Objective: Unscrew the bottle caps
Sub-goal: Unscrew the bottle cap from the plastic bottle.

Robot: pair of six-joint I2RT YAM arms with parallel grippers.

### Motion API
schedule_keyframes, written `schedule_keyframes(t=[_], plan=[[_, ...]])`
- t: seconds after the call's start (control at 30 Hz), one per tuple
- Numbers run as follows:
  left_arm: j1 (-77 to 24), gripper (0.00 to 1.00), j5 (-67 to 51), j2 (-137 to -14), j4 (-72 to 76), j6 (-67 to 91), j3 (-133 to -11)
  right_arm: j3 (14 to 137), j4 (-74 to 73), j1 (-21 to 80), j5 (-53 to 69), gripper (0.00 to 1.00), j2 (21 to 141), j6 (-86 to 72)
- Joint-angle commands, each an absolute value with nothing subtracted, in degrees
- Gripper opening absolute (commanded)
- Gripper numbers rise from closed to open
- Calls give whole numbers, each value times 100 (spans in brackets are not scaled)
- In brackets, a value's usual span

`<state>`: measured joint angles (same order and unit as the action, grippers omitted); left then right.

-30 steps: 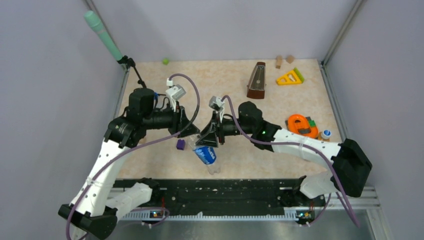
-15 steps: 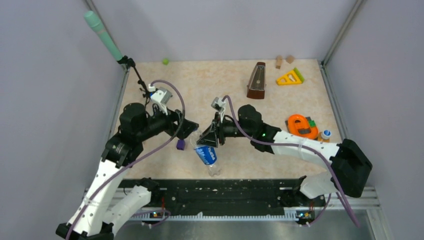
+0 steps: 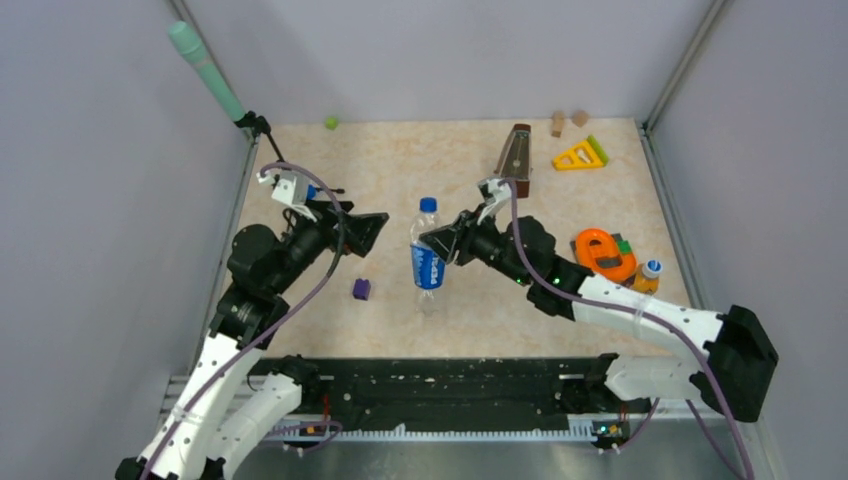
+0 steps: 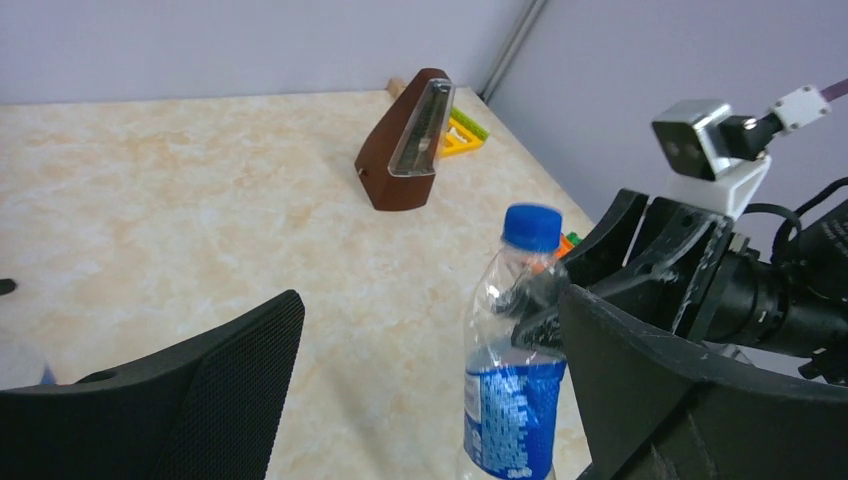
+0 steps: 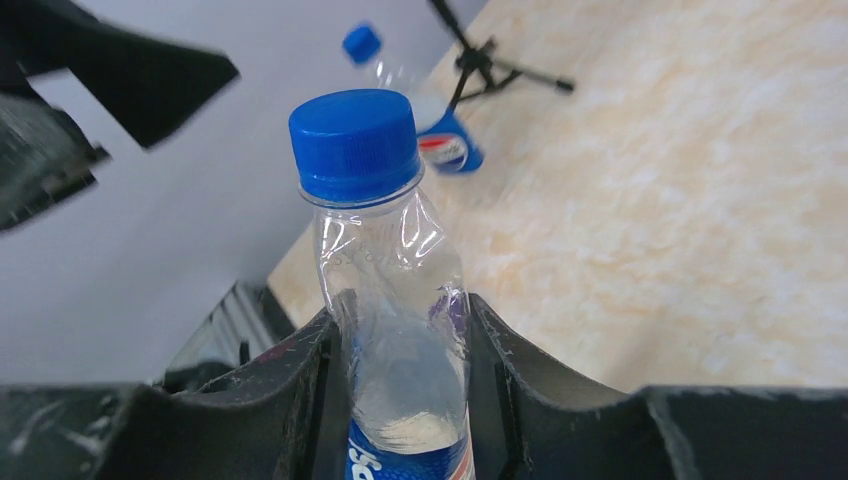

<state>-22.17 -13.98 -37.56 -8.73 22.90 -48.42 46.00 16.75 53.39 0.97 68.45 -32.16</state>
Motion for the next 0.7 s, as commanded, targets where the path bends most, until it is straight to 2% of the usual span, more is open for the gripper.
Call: schedule_keyframes(t=[0.0, 0.3, 0.43, 0.67], plan=[[-2226, 98, -2003, -3960, 665, 2865, -4535, 4610, 2230, 5277, -1581, 0, 6449, -3144], [-2230, 98, -3026, -3704, 3096, 3487, -2669, 2953, 2811, 5270, -1870, 0, 5181, -3844], [-2241, 98, -4069, -4494, 3310, 3518, -2897, 2772, 2883, 5238, -1834, 0, 4730, -3699], [-2514, 97, -4860, -5149, 3631, 3573, -3072, 2714, 3570, 5222, -1044, 0, 4533, -3283]])
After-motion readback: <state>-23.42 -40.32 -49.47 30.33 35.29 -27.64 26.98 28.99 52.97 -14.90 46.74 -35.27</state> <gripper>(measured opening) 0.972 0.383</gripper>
